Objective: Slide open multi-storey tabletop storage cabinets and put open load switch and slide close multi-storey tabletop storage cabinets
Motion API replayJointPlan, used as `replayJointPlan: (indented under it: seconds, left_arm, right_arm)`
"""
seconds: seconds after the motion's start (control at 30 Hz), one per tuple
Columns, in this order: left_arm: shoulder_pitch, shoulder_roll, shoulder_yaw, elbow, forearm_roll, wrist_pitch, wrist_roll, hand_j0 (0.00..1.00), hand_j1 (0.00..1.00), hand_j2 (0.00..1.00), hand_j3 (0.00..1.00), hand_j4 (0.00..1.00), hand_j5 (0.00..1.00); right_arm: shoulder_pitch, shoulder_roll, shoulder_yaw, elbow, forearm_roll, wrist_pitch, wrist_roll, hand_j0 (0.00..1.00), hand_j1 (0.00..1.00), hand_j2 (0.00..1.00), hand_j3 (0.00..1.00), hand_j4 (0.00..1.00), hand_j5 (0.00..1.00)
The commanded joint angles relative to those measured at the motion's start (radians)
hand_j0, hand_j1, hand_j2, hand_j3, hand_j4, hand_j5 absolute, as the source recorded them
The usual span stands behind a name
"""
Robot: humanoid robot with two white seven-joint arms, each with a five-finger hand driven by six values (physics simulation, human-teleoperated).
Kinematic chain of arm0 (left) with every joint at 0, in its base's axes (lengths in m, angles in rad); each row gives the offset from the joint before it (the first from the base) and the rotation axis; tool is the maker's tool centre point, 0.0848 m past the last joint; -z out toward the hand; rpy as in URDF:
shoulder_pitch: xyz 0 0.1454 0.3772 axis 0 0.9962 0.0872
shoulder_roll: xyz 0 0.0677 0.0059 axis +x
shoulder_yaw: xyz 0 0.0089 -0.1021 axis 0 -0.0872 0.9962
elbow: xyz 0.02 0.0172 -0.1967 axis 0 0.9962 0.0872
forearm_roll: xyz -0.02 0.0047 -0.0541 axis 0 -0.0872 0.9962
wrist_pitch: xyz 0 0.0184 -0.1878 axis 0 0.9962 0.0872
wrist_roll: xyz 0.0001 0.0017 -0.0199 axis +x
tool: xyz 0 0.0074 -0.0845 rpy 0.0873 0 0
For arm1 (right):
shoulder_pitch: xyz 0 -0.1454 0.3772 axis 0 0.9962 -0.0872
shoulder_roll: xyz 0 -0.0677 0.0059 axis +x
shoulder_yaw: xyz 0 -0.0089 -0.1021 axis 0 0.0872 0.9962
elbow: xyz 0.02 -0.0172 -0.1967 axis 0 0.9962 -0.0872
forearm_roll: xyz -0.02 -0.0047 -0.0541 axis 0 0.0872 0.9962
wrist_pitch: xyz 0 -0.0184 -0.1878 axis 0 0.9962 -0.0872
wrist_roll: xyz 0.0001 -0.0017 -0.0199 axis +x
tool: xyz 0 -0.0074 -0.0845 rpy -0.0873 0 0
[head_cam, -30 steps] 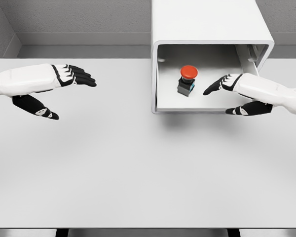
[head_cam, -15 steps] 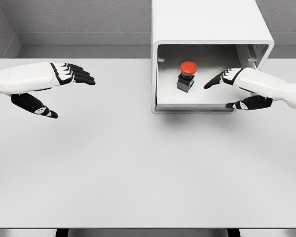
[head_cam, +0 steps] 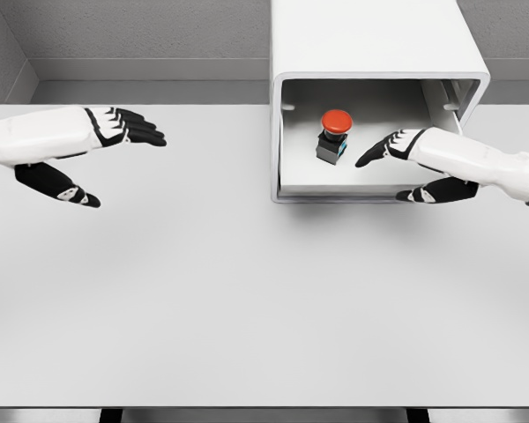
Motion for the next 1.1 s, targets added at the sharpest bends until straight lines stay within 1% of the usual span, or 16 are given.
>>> replayJointPlan:
  seconds: [0.0, 0.07, 0.13, 0.4, 0.43, 0.6, 0.67, 0.73, 0.77, 0.83, 0.87, 0.9, 0.93, 0.97, 1.0, 1.07]
  left_arm:
    - [0.0, 0.001, 0.004, -0.002, 0.007, 0.003, 0.0, 1.0, 1.0, 1.0, 1.0, 1.0, 1.0]
    - [0.003, -0.001, 0.002, -0.003, 0.005, 0.003, 0.0, 1.0, 1.0, 1.0, 1.0, 1.0, 1.0]
    - [0.02, 0.001, 0.004, -0.002, 0.005, 0.003, 0.0, 1.0, 1.0, 1.0, 1.0, 1.0, 1.0]
    - [0.021, 0.002, 0.004, 0.003, 0.005, 0.003, 0.0, 1.0, 1.0, 1.0, 1.0, 1.0, 1.0]
    - [0.021, 0.002, 0.004, 0.003, 0.007, 0.003, 0.0, 1.0, 1.0, 1.0, 1.0, 1.0, 1.0]
    - [0.021, 0.002, 0.004, 0.003, 0.007, 0.003, 0.0, 1.0, 1.0, 1.0, 1.0, 1.0, 1.0]
    - [0.021, 0.004, 0.004, 0.003, 0.007, 0.003, 0.0, 1.0, 1.0, 1.0, 1.0, 1.0, 1.0]
    - [0.021, 0.006, 0.004, 0.003, 0.008, 0.003, 0.0, 1.0, 1.0, 1.0, 1.0, 1.0, 1.0]
    - [0.021, 0.007, 0.004, 0.003, 0.01, 0.003, 0.0, 1.0, 1.0, 1.0, 1.0, 1.0, 1.0]
    - [0.021, 0.007, 0.004, 0.003, 0.01, 0.003, 0.0, 1.0, 1.0, 1.0, 1.0, 1.0, 1.0]
    - [0.021, 0.007, 0.004, 0.003, 0.01, 0.003, 0.0, 1.0, 1.0, 1.0, 1.0, 1.0, 1.0]
    - [0.021, 0.007, 0.004, 0.003, 0.01, 0.003, 0.0, 1.0, 1.0, 1.0, 1.0, 1.0, 1.0]
    - [0.021, 0.007, 0.004, 0.003, 0.01, 0.003, 0.0, 1.0, 1.0, 1.0, 1.0, 1.0, 1.0]
    - [0.021, 0.007, 0.004, 0.003, 0.01, 0.003, 0.0, 1.0, 1.0, 1.0, 1.0, 1.0, 1.0]
    - [0.021, 0.007, 0.004, 0.001, 0.01, 0.003, 0.0, 1.0, 1.0, 1.0, 1.0, 1.0, 1.0]
    - [0.02, 0.007, 0.004, 0.001, 0.012, 0.003, 0.0, 1.0, 1.0, 1.0, 1.0, 1.0, 1.0]
  right_arm:
    - [0.0, 0.013, 0.0, 0.022, -0.007, 0.001, 0.009, 0.79, 0.79, 0.79, 0.79, 0.79, 0.79]
    - [-0.003, 0.016, -0.002, 0.04, -0.007, 0.001, 0.009, 0.79, 0.79, 0.79, 0.79, 0.79, 0.79]
    - [-0.005, 0.029, -0.002, 0.051, -0.007, 0.001, 0.011, 0.79, 0.79, 0.79, 0.79, 0.79, 0.79]
    - [-0.014, 0.039, -0.005, 0.091, -0.007, 0.001, 0.02, 0.79, 0.79, 0.79, 0.79, 0.79, 0.79]
    - [-0.025, 0.059, -0.003, 0.111, -0.007, 0.001, 0.022, 0.79, 0.79, 0.79, 0.79, 0.79, 0.79]
    - [-0.046, 0.075, -0.003, 0.152, -0.009, 0.001, 0.031, 0.79, 0.79, 0.79, 0.79, 0.79, 0.79]
    - [-0.069, 0.108, -0.002, 0.183, -0.009, 0.001, 0.038, 0.79, 0.79, 0.79, 0.79, 0.79, 0.79]
    - [-0.081, 0.122, -0.002, 0.186, -0.009, 0.001, 0.052, 0.79, 0.79, 0.79, 0.79, 0.79, 0.79]
    - [-0.084, 0.136, 0.0, 0.203, -0.007, 0.001, 0.052, 0.79, 0.79, 0.79, 0.79, 0.79, 0.79]
    - [-0.09, 0.142, 0.001, 0.21, -0.007, 0.001, 0.061, 0.79, 0.79, 0.79, 0.79, 0.79, 0.79]
    - [-0.086, 0.142, 0.001, 0.19, -0.005, 0.001, 0.06, 0.79, 0.79, 0.79, 0.79, 0.79, 0.79]
    - [-0.081, 0.13, 0.001, 0.135, -0.005, 0.001, 0.06, 0.8, 0.8, 0.8, 0.8, 0.8, 0.8]
    - [-0.077, 0.101, 0.0, 0.083, -0.005, 0.001, 0.058, 0.8, 0.8, 0.8, 0.8, 0.8, 0.8]
    - [-0.074, 0.061, -0.003, 0.016, -0.007, 0.001, 0.052, 0.8, 0.8, 0.8, 0.8, 0.8, 0.8]
    - [-0.072, 0.026, -0.005, -0.021, -0.005, 0.001, 0.049, 0.8, 0.8, 0.8, 0.8, 0.8, 0.8]
    - [-0.067, -0.05, -0.011, -0.072, -0.007, 0.001, 0.028, 0.8, 0.8, 0.8, 0.8, 0.8, 0.8]
